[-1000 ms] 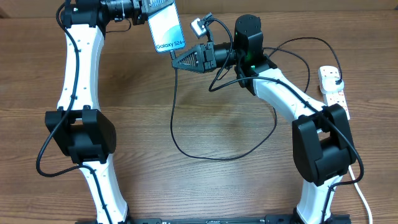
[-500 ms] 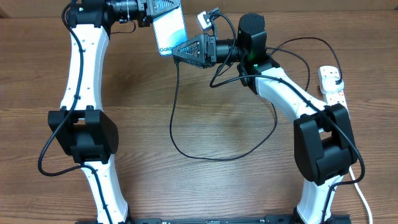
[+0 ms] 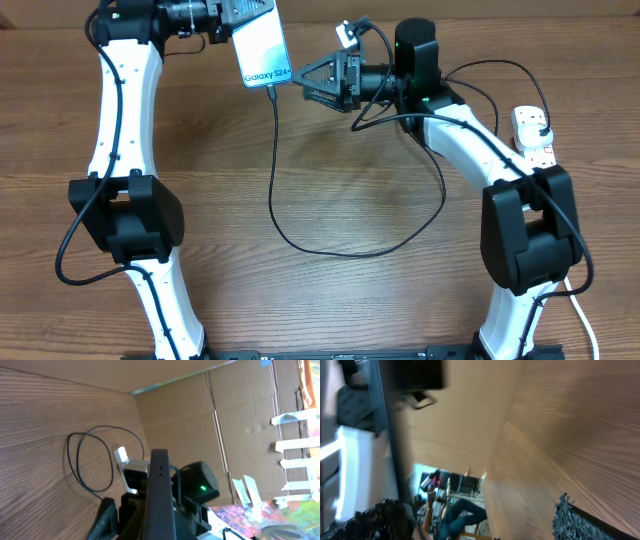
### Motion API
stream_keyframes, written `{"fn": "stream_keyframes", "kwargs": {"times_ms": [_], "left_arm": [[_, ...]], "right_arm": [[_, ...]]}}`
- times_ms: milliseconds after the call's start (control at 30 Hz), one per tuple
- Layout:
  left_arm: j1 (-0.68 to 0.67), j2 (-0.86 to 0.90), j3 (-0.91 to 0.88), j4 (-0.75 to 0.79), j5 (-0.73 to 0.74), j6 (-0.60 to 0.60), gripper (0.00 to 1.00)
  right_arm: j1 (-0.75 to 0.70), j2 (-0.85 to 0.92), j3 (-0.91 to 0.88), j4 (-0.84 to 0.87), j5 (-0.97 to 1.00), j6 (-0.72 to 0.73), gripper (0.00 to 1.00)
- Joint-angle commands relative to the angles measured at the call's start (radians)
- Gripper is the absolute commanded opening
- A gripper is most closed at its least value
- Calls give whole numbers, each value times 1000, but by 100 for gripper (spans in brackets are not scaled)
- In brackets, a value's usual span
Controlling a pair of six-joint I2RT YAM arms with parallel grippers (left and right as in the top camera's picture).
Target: Plug charger to phone and switch on socket
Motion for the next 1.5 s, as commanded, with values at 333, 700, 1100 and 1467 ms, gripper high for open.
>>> {"fn": "stream_keyframes", "kwargs": {"times_ms": [333, 700, 1100, 1467], "left_arm": [[9, -31, 21, -50, -28, 13, 4], [-82, -29, 21, -411, -379, 269, 4], [-262, 23, -15, -452, -686, 326, 4], [-302, 229, -15, -377, -546, 251, 4]], "right_arm": [[-21, -35, 14, -685, 500, -283, 100], [-21, -118, 15, -988, 980, -266, 94], [-21, -343, 15, -1018, 1015, -250, 95], [-21, -379, 15, -1110, 1016, -251, 95]]}}
